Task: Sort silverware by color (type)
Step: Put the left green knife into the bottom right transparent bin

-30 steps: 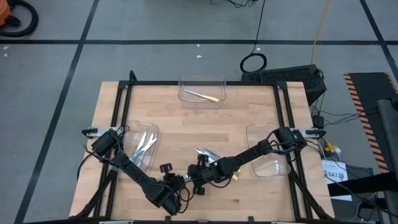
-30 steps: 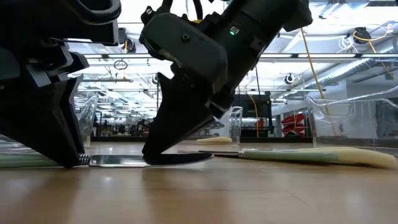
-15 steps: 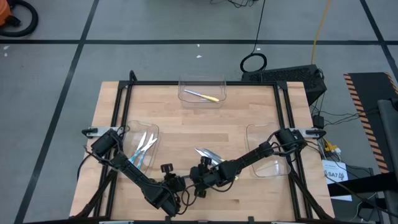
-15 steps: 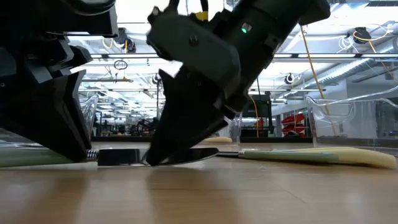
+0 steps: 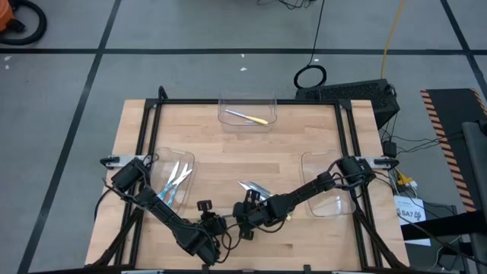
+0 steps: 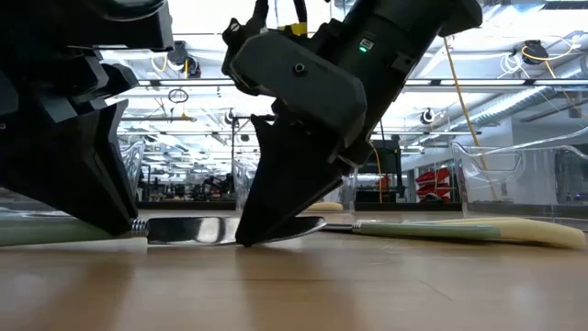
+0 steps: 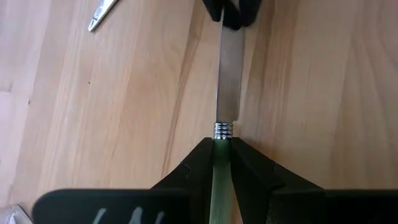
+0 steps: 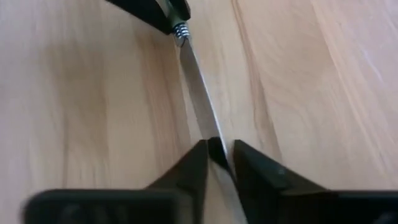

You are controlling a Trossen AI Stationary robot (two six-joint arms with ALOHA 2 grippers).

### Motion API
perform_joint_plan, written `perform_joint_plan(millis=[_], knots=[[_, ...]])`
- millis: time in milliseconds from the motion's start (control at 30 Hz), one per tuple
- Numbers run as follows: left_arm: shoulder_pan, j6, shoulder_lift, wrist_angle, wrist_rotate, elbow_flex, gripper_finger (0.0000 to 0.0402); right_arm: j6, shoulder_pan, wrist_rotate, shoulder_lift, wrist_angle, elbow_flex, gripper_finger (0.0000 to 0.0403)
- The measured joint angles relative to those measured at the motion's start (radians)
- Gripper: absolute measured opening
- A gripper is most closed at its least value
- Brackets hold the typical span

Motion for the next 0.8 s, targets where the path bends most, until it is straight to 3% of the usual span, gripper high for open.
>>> perform_joint_plan(millis=[133,267,500,800], knots=[[0.0,-0.041,-0.003,-0.005,0.003,0.0,0.0055,-0.047,0.0,-0.008,0.0,-0.005,0.0,0.001],[0.009,-0.059,-0.011,-0.007,0.061,0.001,0.0072,-0.071,0.001,-0.01,-0.006,-0.017,0.0,0.001],[-0.002,-0.031,-0.069,-0.014,0.136,0.0,0.0136,-0.124,0.019,0.016,-0.029,-0.124,0.0,0.0003],[-0.035,0.014,-0.132,-0.142,0.105,0.0,0.0156,-0.243,0.022,0.089,-0.065,-0.211,-0.003,0.0002]])
